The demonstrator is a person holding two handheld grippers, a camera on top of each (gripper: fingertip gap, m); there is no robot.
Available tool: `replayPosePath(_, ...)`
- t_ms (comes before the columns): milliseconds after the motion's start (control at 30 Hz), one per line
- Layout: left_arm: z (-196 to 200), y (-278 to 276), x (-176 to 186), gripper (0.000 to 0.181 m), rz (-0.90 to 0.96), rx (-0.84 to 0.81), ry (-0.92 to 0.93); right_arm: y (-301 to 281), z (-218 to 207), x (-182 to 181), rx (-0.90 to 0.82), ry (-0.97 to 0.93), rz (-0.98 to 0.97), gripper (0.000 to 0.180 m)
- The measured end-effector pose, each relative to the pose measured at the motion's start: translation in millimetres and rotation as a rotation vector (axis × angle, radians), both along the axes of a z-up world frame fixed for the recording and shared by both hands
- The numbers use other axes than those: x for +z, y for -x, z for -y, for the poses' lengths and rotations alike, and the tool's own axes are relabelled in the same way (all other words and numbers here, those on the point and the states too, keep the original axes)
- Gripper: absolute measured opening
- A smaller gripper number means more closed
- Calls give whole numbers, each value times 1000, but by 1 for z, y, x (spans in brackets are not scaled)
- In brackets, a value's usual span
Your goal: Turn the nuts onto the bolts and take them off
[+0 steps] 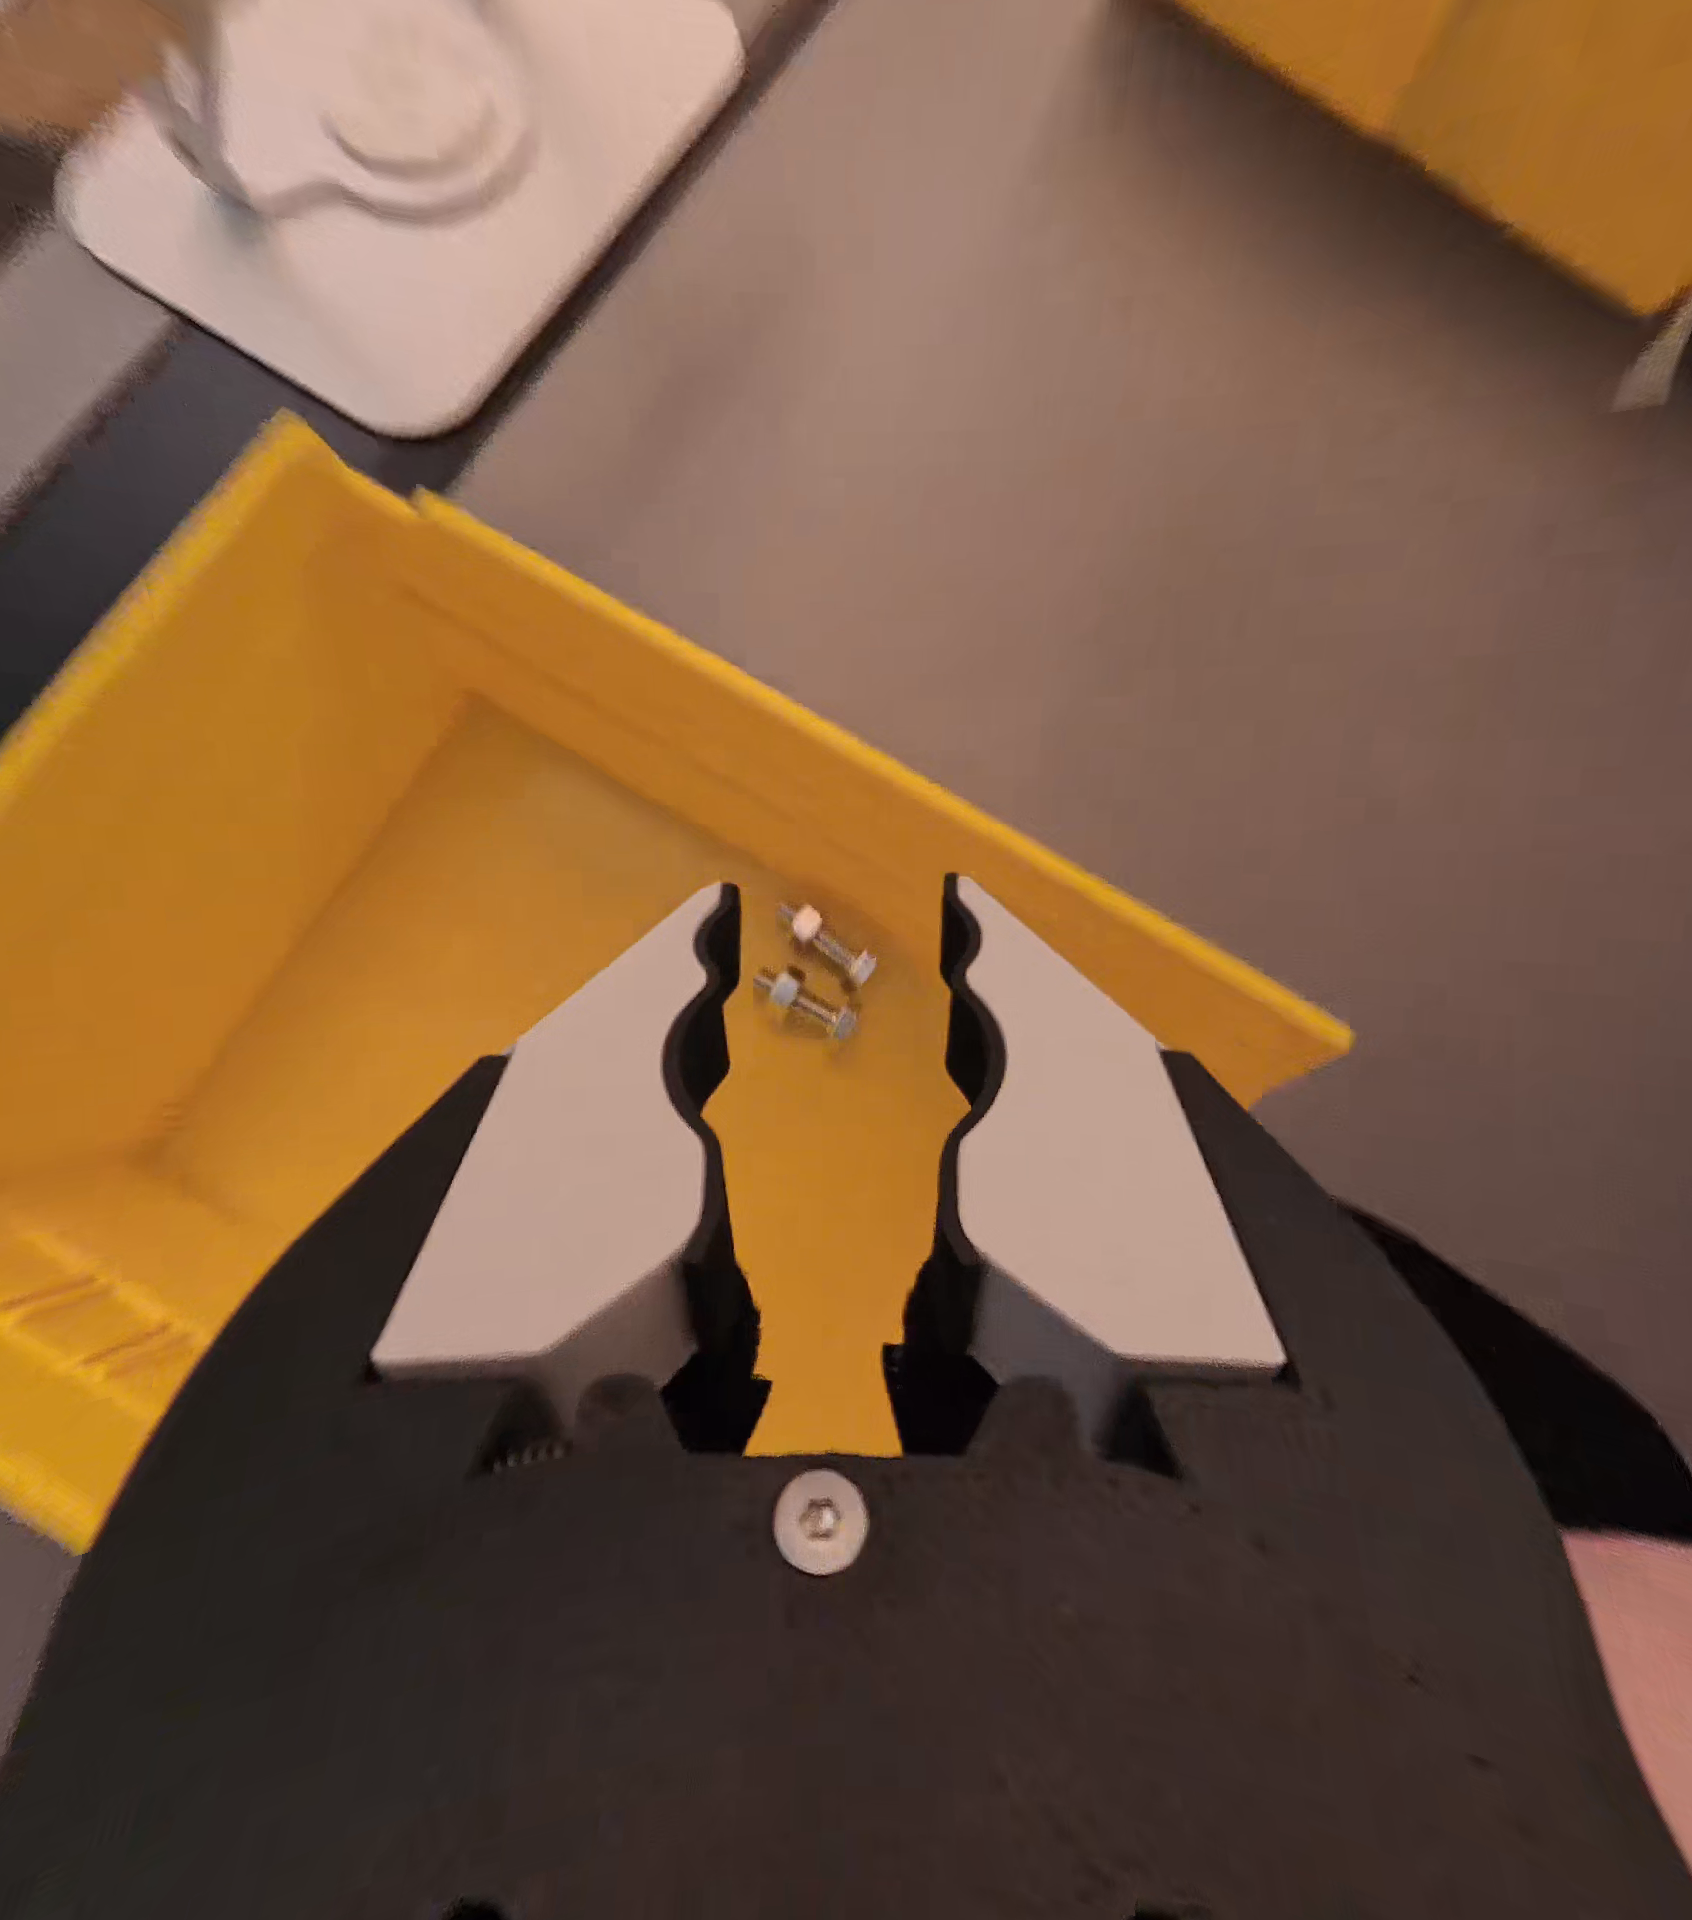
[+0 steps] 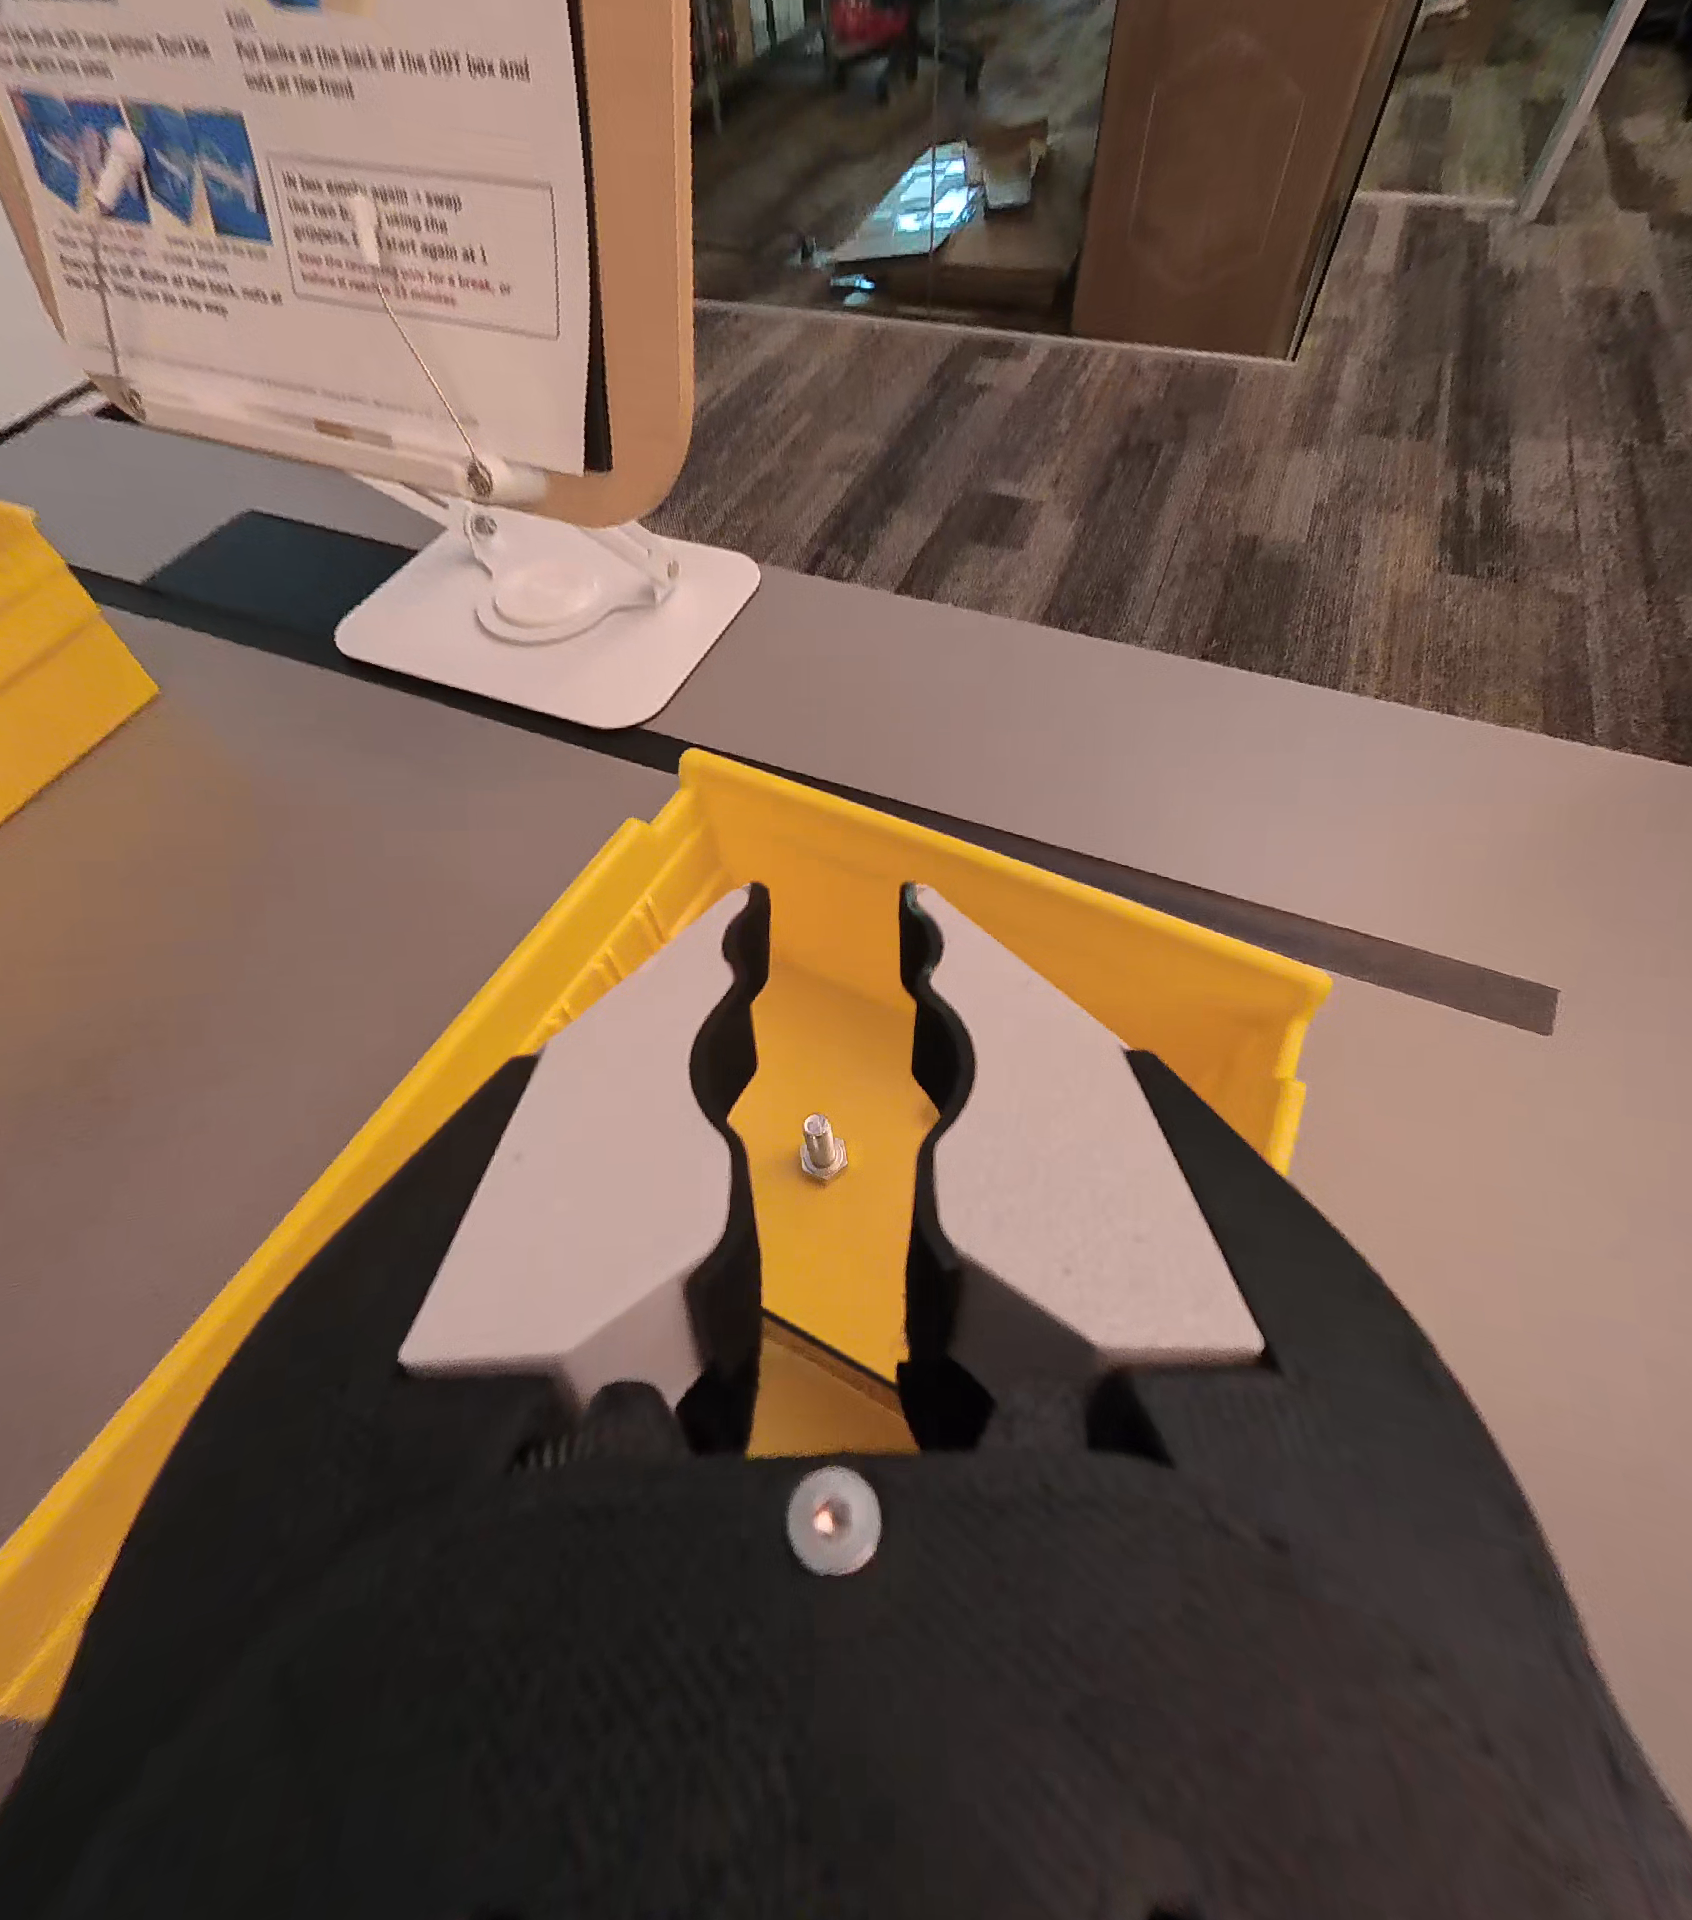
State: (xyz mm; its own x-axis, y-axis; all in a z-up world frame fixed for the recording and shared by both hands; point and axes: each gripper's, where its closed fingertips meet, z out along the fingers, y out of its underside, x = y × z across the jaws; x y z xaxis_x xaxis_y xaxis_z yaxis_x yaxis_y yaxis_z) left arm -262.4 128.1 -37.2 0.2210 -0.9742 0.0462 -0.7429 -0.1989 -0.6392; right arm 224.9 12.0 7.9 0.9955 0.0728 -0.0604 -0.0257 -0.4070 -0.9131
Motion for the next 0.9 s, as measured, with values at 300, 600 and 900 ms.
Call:
replayPosePath(300, 8, 20, -75, 69, -323, -54, 155, -4, 12, 9, -9, -19, -22, 24)
replayPosePath(600, 2, 16, -105, 74, -385, -109, 123, -2, 12, 2, 2, 14, -15, 25)
replayPosePath(900, -2, 13, -121, 58, -382, -184, 42, -3, 14, -2, 9, 33, -28, 24)
